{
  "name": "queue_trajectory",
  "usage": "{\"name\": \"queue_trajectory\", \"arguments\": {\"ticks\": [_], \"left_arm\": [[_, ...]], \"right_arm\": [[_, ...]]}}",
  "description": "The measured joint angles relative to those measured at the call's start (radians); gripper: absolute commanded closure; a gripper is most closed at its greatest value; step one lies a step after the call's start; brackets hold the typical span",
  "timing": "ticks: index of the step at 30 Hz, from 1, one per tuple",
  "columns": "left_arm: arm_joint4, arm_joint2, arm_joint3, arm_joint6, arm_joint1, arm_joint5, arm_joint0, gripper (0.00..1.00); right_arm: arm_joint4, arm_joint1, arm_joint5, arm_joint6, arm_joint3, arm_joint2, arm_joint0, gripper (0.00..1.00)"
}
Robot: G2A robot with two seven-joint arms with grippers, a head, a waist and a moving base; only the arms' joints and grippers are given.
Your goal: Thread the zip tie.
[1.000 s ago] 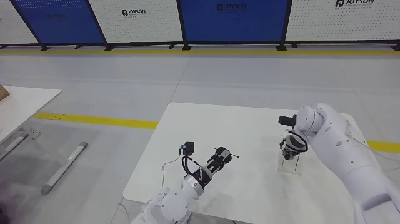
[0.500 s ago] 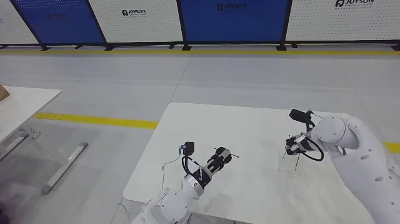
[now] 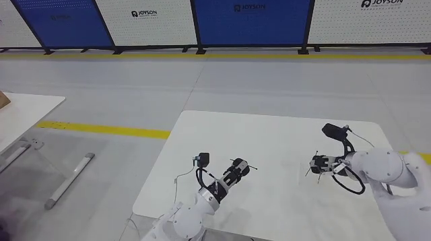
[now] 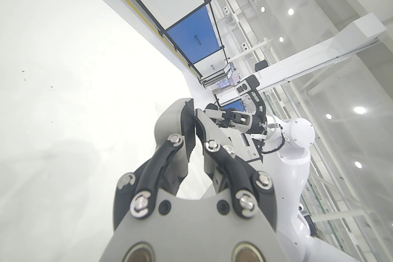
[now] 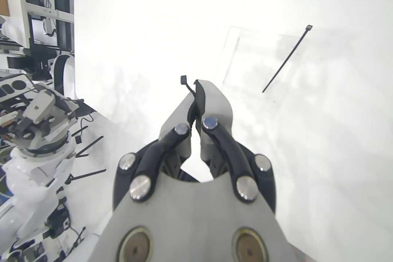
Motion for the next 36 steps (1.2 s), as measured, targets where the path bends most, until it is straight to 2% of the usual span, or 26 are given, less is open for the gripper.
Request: {"name": "queue_trajectory", "arguments": {"ticks": [4,7,10,12,17,20,36], "left_arm": [[0.0,0.0,0.0,0.0,0.0,0.0,0.0,1.0],[0.0,0.0,0.0,0.0,0.0,0.0,0.0,1.0],[0.0,0.0,0.0,0.0,0.0,0.0,0.0,1.0],[0.0,0.0,0.0,0.0,0.0,0.0,0.0,1.0],[0.0,0.0,0.0,0.0,0.0,0.0,0.0,1.0],[0.0,0.0,0.0,0.0,0.0,0.0,0.0,1.0],[0.0,0.0,0.0,0.0,0.0,0.0,0.0,1.0]], "right_arm": [[-0.005,0.0,-0.003,-0.008,-0.003,-0.004,-0.005,1.0],[-0.039,-0.004,0.011,-0.073,-0.028,-0.032,-0.023,1.0],[-0.036,-0.007,0.026,-0.151,-0.073,-0.029,-0.043,1.0],[-0.028,-0.006,0.029,-0.214,-0.118,-0.012,-0.076,1.0],[-0.005,0.001,0.006,-0.392,-0.255,0.05,-0.208,1.0],[0.028,0.002,-0.014,-0.472,-0.307,0.075,-0.285,1.0],[0.037,0.002,-0.016,-0.476,-0.308,0.078,-0.291,1.0]]}}
